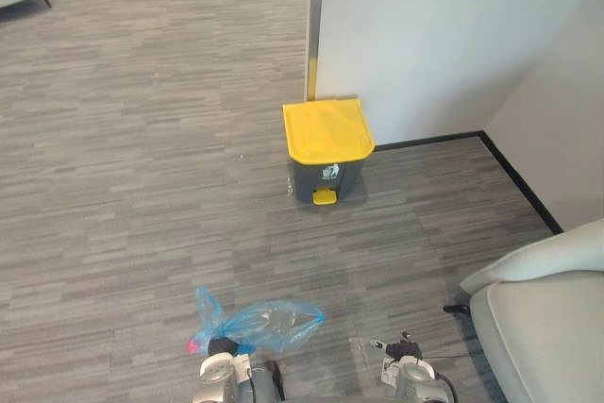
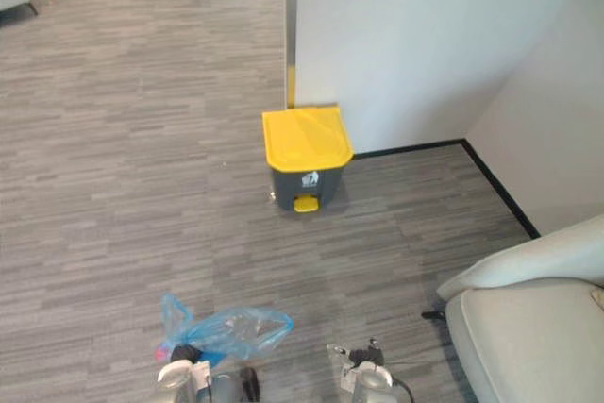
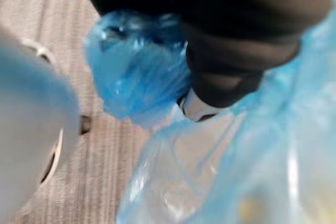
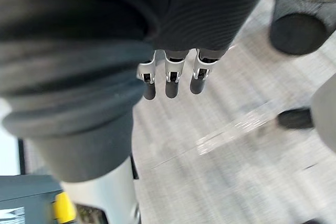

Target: Gather rubbish on tea table into small bin, then transfer packed bag to large trash can.

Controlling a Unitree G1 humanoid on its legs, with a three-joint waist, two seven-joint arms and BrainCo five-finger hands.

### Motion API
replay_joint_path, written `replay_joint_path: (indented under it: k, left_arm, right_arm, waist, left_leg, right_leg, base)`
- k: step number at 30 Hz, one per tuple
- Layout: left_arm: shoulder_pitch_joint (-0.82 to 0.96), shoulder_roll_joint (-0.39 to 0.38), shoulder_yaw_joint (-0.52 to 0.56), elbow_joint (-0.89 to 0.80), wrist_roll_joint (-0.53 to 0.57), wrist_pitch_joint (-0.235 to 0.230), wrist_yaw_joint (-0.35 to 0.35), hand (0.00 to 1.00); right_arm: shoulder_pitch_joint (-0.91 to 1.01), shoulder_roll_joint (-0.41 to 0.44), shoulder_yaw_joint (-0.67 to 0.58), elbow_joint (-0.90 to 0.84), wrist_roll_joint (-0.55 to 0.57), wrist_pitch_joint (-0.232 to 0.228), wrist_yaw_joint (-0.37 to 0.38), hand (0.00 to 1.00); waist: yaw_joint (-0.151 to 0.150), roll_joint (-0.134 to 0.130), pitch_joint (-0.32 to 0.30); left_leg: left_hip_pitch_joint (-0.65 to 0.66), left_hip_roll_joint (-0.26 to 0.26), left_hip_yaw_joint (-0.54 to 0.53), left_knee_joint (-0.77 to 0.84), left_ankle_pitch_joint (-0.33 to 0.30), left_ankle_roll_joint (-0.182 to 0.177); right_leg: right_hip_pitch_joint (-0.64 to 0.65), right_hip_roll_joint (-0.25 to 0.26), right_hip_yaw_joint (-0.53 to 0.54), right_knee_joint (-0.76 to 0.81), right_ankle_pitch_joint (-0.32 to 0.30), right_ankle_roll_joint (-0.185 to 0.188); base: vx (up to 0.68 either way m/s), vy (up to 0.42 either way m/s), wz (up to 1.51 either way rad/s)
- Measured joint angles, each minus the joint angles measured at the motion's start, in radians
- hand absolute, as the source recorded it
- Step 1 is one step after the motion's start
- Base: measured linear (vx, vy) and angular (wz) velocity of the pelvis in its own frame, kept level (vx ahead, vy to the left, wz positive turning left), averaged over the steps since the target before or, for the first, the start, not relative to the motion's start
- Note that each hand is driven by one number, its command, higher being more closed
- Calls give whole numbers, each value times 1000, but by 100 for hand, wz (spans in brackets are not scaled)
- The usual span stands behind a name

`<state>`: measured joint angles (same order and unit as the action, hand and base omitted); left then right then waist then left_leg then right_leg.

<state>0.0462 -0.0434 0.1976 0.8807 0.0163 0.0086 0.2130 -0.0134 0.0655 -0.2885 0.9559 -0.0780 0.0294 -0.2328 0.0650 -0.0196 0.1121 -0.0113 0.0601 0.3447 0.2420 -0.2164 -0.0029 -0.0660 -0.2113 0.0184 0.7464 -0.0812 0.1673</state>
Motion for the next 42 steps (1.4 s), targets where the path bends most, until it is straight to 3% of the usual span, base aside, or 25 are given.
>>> replay_joint_path:
  k: [2, 4, 6, 8, 9, 10, 13, 14, 15, 16, 17, 19, 20, 22, 23, 24, 25, 26, 29, 32, 35, 37, 40, 41, 42]
  left_arm:
    - [-2, 3, 0, 17, 0, 5, 2, 100]
    - [-7, 5, 1, 31, 0, 6, 1, 100]
    - [-9, 1, 1, 46, 0, 7, 1, 100]
    - [-12, -3, 1, 55, 1, 6, -1, 100]
    - [-20, -3, 5, 65, 1, 5, -1, 100]
    - [-33, -16, 6, 86, 2, 6, -6, 100]
    - [-35, -23, 9, 87, 4, 6, -4, 100]
    - [-34, -22, 8, 86, 6, 6, -5, 100]
    - [-42, -23, 1, 85, 8, 6, -6, 100]
    - [-46, -20, -3, 80, 10, 6, -10, 100]
    - [-41, -16, 3, 67, 10, 4, -17, 100]
    - [-31, -16, 4, 37, 10, 4, -21, 100]
    - [-28, -16, 4, 20, 10, 3, -21, 100]
    - [-21, -16, 3, 15, 10, 3, -21, 100]
    - [-23, -17, 2, 13, 10, 3, -21, 100]
    - [-23, -18, 1, 13, 10, 3, -21, 100]
    - [-18, -21, 1, 16, 10, 3, -21, 100]
    - [-18, -9, 10, 14, 10, 3, -18, 100]
    - [-22, -13, 9, 16, 11, 0, -19, 100]
    - [-12, -9, 10, 17, 11, 0, -19, 100]
    - [-10, 3, -11, 27, 12, 4, -19, 100]
    - [-12, 14, -15, 42, 12, 6, -16, 100]
    - [-14, 10, -20, 54, 12, 4, -17, 100]
    - [-15, 16, -20, 59, 12, 2, -18, 100]
    - [-19, 14, -18, 65, 13, 2, -19, 100]
  right_arm:
    - [22, 0, -2, -19, 3, 0, 0, 0]
    - [25, 0, -5, -41, 0, -4, -1, 0]
    - [24, 0, -14, -41, 0, -6, -1, 0]
    - [12, 0, -26, -37, 0, -8, -1, 0]
    - [18, 3, -31, -31, 3, -8, 3, 0]
    - [-9, -23, -55, -20, -2, -10, 3, 0]
    - [-24, -31, -74, 2, -2, -8, 2, 0]
    - [-23, -32, -73, 3, -2, -8, 1, 0]
    - [-16, -30, -62, 3, -1, -3, -1, 0]
    - [-9, -29, -48, 3, -1, -2, -2, 0]
    - [-8, -28, -24, 4, -1, 1, -3, 0]
    - [-7, -23, 1, 6, 0, 2, -2, 0]
    - [-4, -16, 4, 13, 1, 3, -2, 0]
    - [-5, -12, 2, 14, 2, 7, -3, 0]
    - [-1, -6, -6, 8, 2, 10, -3, 0]
    - [2, -5, -5, 6, 2, 10, -3, 0]
    - [13, -7, -5, 1, 2, 8, -2, 0]
    - [22, 0, 0, 4, 1, 14, -1, 0]
    - [21, 3, -18, 4, -1, 17, -2, 0]
    - [9, 8, -4, 3, -2, 17, -1, 0]
    - [19, 0, 3, 3, -2, 18, 0, 0]
    - [24, -1, 6, -12, -2, 9, -2, 0]
    - [32, -1, 3, -16, -3, 3, -2, 0]
    - [35, 1, 0, 4, -3, -2, -1, 0]
    - [35, 2, -7, 11, -2, 0, 0, 0]
  waist:
    - [-11, -3, 8]
    - [-21, -11, 13]
    - [-32, -10, 14]
    - [-35, -11, 13]
    - [-42, -21, 21]
    - [-42, 29, 33]
    - [-48, 50, 37]
    - [-57, 54, 36]
    - [-63, 49, 37]
    - [-60, 45, 36]
    - [-53, 46, 38]
    - [-46, 43, 40]
    - [-29, 36, 41]
    - [-22, 35, 40]
    - [-20, 37, 38]
    - [-19, 39, 36]
    - [-13, 61, 25]
    - [-14, 18, 3]
    - [-6, -16, -9]
    - [1, -9, -4]
    - [-6, 7, 6]
    - [-13, -9, 7]
    - [-21, -14, 5]
    - [-27, -36, -3]
    - [-28, -42, -12]
  left_leg:
    - [90, -4, 2, -26, -38, -4]
    - [157, 0, 4, -55, -65, -12]
    - [201, 9, 1, -83, -76, -20]
    - [245, 16, -12, -112, -91, -48]
    - [276, 3, -46, -121, -105, -70]
    - [288, 32, -92, -126, -94, -59]
    - [288, 46, -166, -81, -52, -70]
    - [261, 65, -193, -3, -48, -77]
    - [194, 84, -223, 162, -26, -115]
    - [114, 109, -230, 332, 19, -178]
    - [20, 144, -216, 542, 54, -206]
    - [-76, 175, -162, 680, 17, -147]
    - [-129, 182, -94, 652, -21, -99]
    - [-151, 177, -44, 531, -42, -78]
    - [-164, 147, -26, 274, -7, -56]
    - [-163, 139, -28, 224, 18, -52]
    - [-170, 121, -58, 95, 151, -54]
    - [-149, 76, -56, 65, 140, -45]
    - [-134, 22, -35, 41, 119, -8]
    - [-46, 7, -1, -20, 98, -1]
    - [41, 0, 3, -56, 42, -6]
    - [97, -2, 2, -66, 19, -5]
    - [136, 0, -20, -92, 10, -20]
    - [135, -25, -56, -90, 8, -44]
    - [136, -30, -70, -89, 3, -51]
  right_leg:
    - [-159, 17, -5, 247, -82, -46]
    - [-261, 32, -87, 216, -146, -84]
    - [-296, 52, -149, 105, -163, -109]
    - [-315, 104, -170, -149, -109, -124]
    - [-296, 121, -158, -254, -17, -173]
    - [-272, 142, -182, -251, -31, -184]
    - [-255, 145, -200, -208, -124, -190]
    - [-219, 146, -225, -224, -143, -194]
    - [-171, 148, -239, -261, -154, -189]
    - [-123, 153, -248, -303, -155, -190]
    - [-63, 166, -249, -356, -158, -197]
    - [24, 171, -244, -417, -165, -207]
    - [90, 165, -222, -460, -159, -198]
    - [127, 153, -202, -486, -155, -190]
    - [169, 135, -187, -511, -161, -154]
    - [172, 135, -182, -511, -163, -149]
    - [177, 144, -167, -507, -183, -116]
    - [177, 103, -144, -518, -183, -97]
    - [199, 53, -129, -539, -158, -92]
    - [166, 40, -68, -403, -133, -71]
    - [-30, 28, -18, 27, -72, -35]
    - [-123, 31, -42, 128, -150, -69]
    - [-158, 58, -106, -40, -180, -99]
    - [-143, 77, -103, -258, -102, -140]
    - [-128, 74, -107, -270, -121, -136]
  base:
    - [301, 35, -4]
    - [304, -40, 0]
    - [378, -127, 12]
    - [426, -172, 28]
    - [494, -147, 29]
    - [490, -142, 21]
    - [454, -192, 13]
    - [314, -155, 54]
    - [371, -180, 61]
    - [419, -171, 38]
    - [344, -101, 6]
    - [376, 8, -28]
    - [339, 46, -44]
    - [352, 128, -55]
    - [448, 214, -50]
    - [389, 212, -43]
    - [352, 216, -12]
    - [337, 211, -1]
    - [287, 170, 18]
    - [207, 152, -32]
    - [145, 117, -22]
    - [236, 12, 7]
    - [211, -85, 38]
    - [285, -151, 55]
    - [313, -134, 51]
